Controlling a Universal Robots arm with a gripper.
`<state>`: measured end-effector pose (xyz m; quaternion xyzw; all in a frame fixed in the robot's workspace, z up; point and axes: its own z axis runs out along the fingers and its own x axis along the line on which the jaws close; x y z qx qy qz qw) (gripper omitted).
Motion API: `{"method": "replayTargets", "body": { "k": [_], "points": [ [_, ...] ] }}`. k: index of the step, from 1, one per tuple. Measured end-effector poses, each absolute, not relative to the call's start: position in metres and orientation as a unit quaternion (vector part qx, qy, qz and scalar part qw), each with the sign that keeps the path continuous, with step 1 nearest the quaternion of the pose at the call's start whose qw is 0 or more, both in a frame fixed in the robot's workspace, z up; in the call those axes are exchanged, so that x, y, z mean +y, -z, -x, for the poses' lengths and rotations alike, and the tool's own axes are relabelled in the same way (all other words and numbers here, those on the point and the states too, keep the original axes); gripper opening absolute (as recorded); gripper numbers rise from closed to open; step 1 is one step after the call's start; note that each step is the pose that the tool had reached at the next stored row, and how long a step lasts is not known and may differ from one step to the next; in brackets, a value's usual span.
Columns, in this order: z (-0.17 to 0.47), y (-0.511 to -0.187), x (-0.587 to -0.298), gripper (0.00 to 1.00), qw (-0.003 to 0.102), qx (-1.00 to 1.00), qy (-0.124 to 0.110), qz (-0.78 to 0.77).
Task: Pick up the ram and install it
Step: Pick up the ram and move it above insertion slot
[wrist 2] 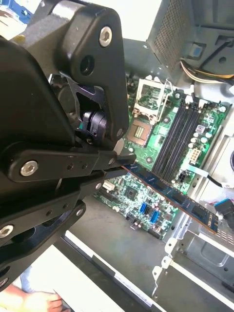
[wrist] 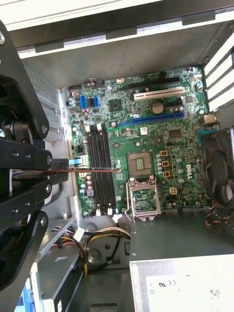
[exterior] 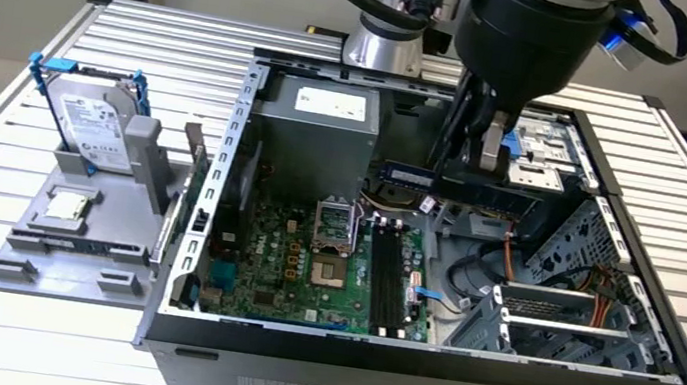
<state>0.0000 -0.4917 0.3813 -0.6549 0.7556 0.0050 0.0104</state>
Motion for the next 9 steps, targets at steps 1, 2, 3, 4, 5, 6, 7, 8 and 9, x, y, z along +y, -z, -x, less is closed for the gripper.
{"method": "replayTargets", "body": {
  "k": [1,2,3,4,5,6,7,8,9],
  "points": [
    [0.000,-0.381,-0.491,0.00,0.010,0.756,-0.005,0.655],
    [0.000,-0.381,-0.490,0.00,0.010,0.756,-0.005,0.655],
    [0.000,-0.381,-0.488,0.00,0.010,0.755,-0.005,0.655],
    [0.000,-0.381,-0.487,0.00,0.010,0.755,-0.005,0.655],
    [0.000,-0.381,-0.485,0.00,0.010,0.755,-0.005,0.655],
    [0.000,-0.381,-0.483,0.00,0.010,0.755,-0.005,0.655],
    [0.000,-0.381,-0.481,0.00,0.010,0.755,-0.005,0.655],
    [0.000,-0.381,-0.479,0.00,0.010,0.755,-0.005,0.656],
    [0.000,-0.381,-0.476,0.00,0.010,0.755,-0.005,0.656]
  ]
}}
